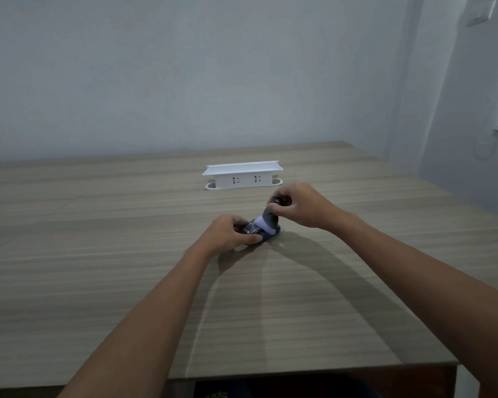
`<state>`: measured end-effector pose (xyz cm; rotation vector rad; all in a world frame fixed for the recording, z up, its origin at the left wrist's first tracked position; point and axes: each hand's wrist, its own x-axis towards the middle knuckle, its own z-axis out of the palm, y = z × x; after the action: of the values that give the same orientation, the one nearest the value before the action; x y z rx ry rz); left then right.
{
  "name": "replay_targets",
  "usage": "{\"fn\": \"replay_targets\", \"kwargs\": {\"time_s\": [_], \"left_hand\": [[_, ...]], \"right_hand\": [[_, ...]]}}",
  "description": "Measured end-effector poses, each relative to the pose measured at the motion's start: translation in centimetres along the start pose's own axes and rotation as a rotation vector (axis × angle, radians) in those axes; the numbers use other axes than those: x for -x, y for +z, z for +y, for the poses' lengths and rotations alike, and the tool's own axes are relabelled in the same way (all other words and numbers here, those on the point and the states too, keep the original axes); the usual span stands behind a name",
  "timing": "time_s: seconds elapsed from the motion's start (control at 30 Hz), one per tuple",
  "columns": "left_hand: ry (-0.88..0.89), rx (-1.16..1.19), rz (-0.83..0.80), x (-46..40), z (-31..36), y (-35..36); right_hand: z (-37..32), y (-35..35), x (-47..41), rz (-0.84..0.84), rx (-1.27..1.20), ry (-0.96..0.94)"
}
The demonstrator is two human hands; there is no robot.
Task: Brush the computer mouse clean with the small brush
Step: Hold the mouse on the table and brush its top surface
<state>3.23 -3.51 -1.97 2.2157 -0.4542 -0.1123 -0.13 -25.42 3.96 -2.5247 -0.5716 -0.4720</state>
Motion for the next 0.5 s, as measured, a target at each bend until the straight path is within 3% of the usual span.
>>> {"fn": "replay_targets", "kwargs": {"time_s": [0.4,0.5], "left_hand": [[-0.005,0.001,-0.017,-0.13,0.28,-0.07],[0.002,0.007,-0.021,-0.26,0.15,-0.09]], "right_hand": [[0.5,-0.2,-0.46,0.015,0.113,0.018],[0.03,-0.08,-0.23,0.026,-0.006,0.025]]}}
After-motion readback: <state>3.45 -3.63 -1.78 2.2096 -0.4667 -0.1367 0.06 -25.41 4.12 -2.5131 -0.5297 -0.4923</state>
